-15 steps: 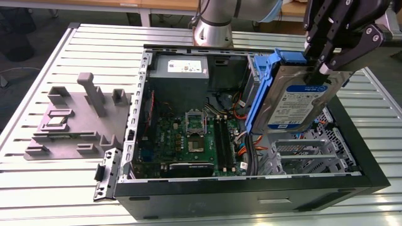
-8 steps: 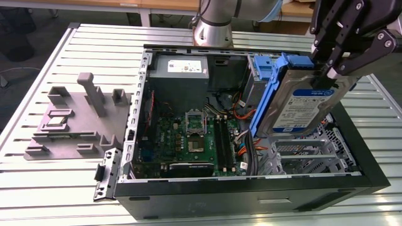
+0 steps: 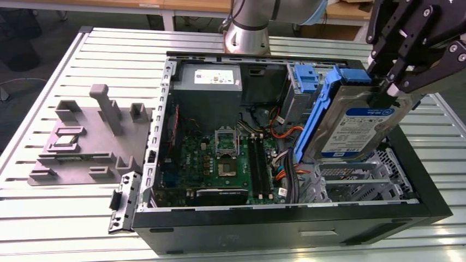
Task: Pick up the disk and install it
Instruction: 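Pick up the disk, then insert the disk into the insertion slot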
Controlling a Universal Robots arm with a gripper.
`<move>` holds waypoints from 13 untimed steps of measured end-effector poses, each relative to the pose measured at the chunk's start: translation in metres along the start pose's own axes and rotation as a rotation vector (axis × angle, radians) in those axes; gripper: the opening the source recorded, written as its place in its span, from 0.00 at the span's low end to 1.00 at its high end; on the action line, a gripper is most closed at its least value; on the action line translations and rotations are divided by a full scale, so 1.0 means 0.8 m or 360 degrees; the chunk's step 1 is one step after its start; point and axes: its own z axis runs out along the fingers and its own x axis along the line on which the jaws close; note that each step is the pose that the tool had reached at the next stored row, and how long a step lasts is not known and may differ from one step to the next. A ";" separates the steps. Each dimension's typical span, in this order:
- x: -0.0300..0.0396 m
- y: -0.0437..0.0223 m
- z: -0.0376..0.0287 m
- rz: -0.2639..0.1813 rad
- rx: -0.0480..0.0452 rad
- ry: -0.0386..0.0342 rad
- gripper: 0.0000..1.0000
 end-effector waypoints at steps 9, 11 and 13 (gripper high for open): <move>0.0001 -0.0016 0.0001 -0.0001 0.0000 0.0000 0.35; 0.0001 -0.0042 0.0001 0.0000 0.0000 0.0000 0.35; 0.0001 -0.0075 0.0001 0.0000 0.0000 0.0000 0.35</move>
